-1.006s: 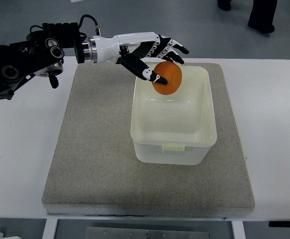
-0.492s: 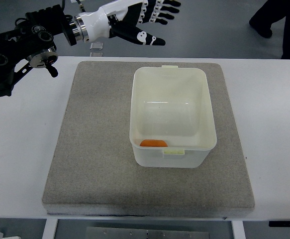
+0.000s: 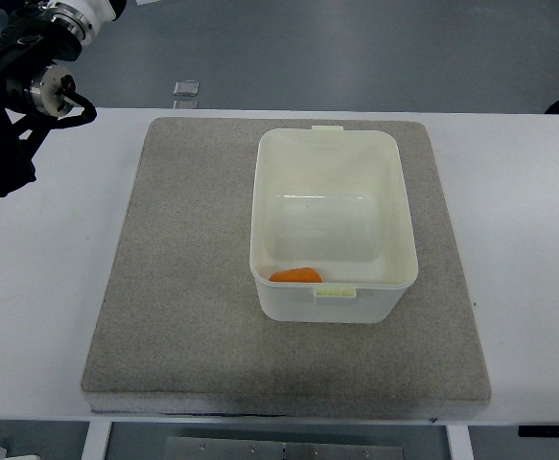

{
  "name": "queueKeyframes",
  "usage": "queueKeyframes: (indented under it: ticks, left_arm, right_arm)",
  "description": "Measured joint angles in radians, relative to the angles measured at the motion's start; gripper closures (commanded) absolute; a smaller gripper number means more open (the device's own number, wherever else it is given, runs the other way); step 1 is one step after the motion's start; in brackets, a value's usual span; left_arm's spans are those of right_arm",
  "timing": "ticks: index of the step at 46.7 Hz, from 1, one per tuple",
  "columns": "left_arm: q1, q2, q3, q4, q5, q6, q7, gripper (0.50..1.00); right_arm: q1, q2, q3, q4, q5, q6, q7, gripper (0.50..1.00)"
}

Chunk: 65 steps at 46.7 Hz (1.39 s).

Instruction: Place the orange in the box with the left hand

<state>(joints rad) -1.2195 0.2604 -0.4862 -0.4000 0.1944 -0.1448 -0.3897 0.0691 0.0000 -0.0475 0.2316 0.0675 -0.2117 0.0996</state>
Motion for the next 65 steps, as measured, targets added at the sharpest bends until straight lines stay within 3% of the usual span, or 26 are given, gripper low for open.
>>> queueKeyframes:
  ticks: [7, 20, 23, 28, 34, 38, 51, 65]
  left_arm:
    - [-0.005, -0.121, 0.0, 0.169, 0.0, 0.008, 0.002, 0.649]
    - [-0.003, -0.201, 0.0, 0.215, -0.009, 0.147, 0.018, 0.662]
    - [-0.003, -0.211, -0.001, 0.232, -0.035, 0.161, 0.046, 0.66]
    - [0.001, -0.208, -0.002, 0.247, -0.138, 0.137, 0.079, 0.649]
    - [0.029, -0.204, -0.003, 0.249, -0.275, 0.019, 0.083, 0.651]
    - [0.042, -0.202, -0.005, 0.25, -0.351, -0.022, 0.083, 0.66]
    - [0.049, -0.201, -0.065, 0.337, -0.468, -0.008, 0.084, 0.675]
    - [0.046, -0.201, -0.077, 0.334, -0.474, 0.022, 0.087, 0.658]
  right_arm:
    - [0.0, 0.0, 0.0, 0.0, 0.0, 0.0, 0.0, 0.556]
    - [0.0, 0.0, 0.0, 0.0, 0.0, 0.0, -0.001, 0.556]
    - [0.0, 0.0, 0.0, 0.0, 0.0, 0.0, 0.0, 0.556]
    - [0.0, 0.0, 0.0, 0.0, 0.0, 0.0, 0.0, 0.556]
    - [0.0, 0.0, 0.0, 0.0, 0.0, 0.0, -0.001, 0.556]
    - [0.0, 0.0, 0.0, 0.0, 0.0, 0.0, -0.001, 0.556]
    - [0.0, 0.0, 0.0, 0.0, 0.0, 0.0, 0.0, 0.556]
    - [0.0, 0.0, 0.0, 0.0, 0.0, 0.0, 0.0, 0.556]
